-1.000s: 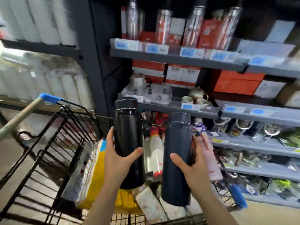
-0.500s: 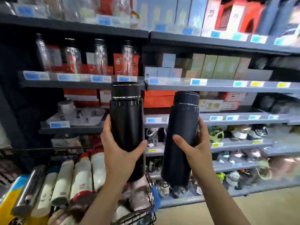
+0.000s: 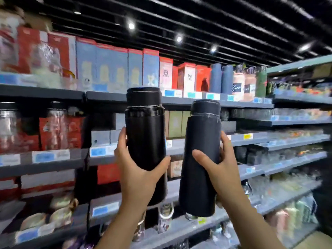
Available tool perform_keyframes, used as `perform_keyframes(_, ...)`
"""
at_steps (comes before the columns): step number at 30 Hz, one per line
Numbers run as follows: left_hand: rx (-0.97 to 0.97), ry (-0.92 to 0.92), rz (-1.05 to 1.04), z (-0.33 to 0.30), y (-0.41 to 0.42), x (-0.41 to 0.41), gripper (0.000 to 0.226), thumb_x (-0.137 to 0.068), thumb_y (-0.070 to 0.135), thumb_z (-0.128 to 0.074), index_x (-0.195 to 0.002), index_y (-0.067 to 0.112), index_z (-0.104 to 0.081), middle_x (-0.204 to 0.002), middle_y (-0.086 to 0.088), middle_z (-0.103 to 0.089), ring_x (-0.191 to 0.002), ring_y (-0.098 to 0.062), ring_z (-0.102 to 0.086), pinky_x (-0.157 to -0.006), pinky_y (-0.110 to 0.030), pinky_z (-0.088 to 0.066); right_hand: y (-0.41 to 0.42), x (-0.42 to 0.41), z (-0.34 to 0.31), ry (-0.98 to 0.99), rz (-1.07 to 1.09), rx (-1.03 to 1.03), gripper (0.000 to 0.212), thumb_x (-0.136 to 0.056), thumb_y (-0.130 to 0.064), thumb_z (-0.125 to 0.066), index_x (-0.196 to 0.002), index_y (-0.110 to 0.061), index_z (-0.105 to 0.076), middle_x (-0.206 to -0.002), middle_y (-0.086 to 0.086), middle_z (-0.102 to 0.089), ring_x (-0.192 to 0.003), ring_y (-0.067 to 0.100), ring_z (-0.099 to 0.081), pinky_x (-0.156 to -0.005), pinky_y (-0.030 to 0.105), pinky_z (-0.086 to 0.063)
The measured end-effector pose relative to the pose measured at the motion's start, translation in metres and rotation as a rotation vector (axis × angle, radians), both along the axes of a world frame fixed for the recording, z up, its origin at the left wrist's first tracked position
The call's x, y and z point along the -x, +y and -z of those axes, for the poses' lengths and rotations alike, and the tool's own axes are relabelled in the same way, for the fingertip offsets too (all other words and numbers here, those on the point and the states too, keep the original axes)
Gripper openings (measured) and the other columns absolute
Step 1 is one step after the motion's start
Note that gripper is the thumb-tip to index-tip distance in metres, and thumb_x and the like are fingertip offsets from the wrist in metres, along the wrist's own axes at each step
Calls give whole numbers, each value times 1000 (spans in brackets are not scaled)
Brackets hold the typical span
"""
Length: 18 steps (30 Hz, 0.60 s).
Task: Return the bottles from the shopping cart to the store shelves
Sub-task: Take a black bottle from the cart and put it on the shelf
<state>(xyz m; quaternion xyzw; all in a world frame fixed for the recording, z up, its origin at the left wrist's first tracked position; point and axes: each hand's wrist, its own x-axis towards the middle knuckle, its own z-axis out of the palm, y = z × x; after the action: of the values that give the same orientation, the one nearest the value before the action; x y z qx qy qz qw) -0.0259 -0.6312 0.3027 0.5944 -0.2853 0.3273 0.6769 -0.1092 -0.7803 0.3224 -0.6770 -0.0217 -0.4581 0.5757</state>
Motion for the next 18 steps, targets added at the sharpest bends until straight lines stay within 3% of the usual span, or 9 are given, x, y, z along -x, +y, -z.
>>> perform_keyframes(3, 47, -98, 19, -22, -46, -47, 111, -56, 27, -90, -132, 63, -17, -135, 16, -37, -127, 2, -40, -100, -15, -33, -54, -33, -24, -61, 30, 64, 93, -62, -37, -87, -137, -45, -34, -123, -15, -59, -101, 0, -63, -79, 21, -54)
perform_keyframes(5, 86, -145, 13, -45, -79, -77, 108, -55, 29, -87, -133, 59, -20, -138, 12, -38, -128, -2, -42, -102, -20, -34, -88, -61, -48, -123, 14, 70, 88, -62, -34, -84, -133, -47, -34, -117, -16, -59, -92, -2, -65, -68, 16, -53)
perform_keyframes(8, 120, -188, 74, -86, -136, -114, 108, -56, 26, -87, -140, 42, -22, -140, 8, -39, -125, -3, -45, -102, -23, -39, -136, -111, -83, -194, 17, 73, 83, -74, -19, -81, -139, -36, -34, -115, -9, -61, -86, -1, -66, -64, 14, -52)
perform_keyframes(11, 132, -222, 165, -122, -187, -141, 105, -54, 37, -84, -136, 53, -21, -140, 5, -42, -122, -8, -50, -102, -31, -44, -178, -143, -104, -258, 4, 18, 76, -77, -18, -79, -137, -37, -36, -115, -6, -64, -88, 5, -68, -68, 20, -56)
perform_keyframes(14, 128, -239, 155, -140, -220, -160, 104, -51, 45, -80, -136, 51, -20, -140, 3, -44, -122, -14, -52, -103, -40, -45, -223, -150, -118, -282, -8, 40, 82, -69, -26, -83, -134, -44, -36, -114, -7, -66, -91, 8, -69, -69, 23, -57)
perform_keyframes(18, 119, -246, 122, -135, -240, -175, 106, -54, 33, -83, -139, 47, -22, -131, 13, -49, -113, -1, -55, -94, -26, -46, -277, -168, -137, -321, -49, 83, 82, -67, -32, -76, -138, -43, -35, -116, -7, -65, -95, 10, -68, -72, 26, -57)
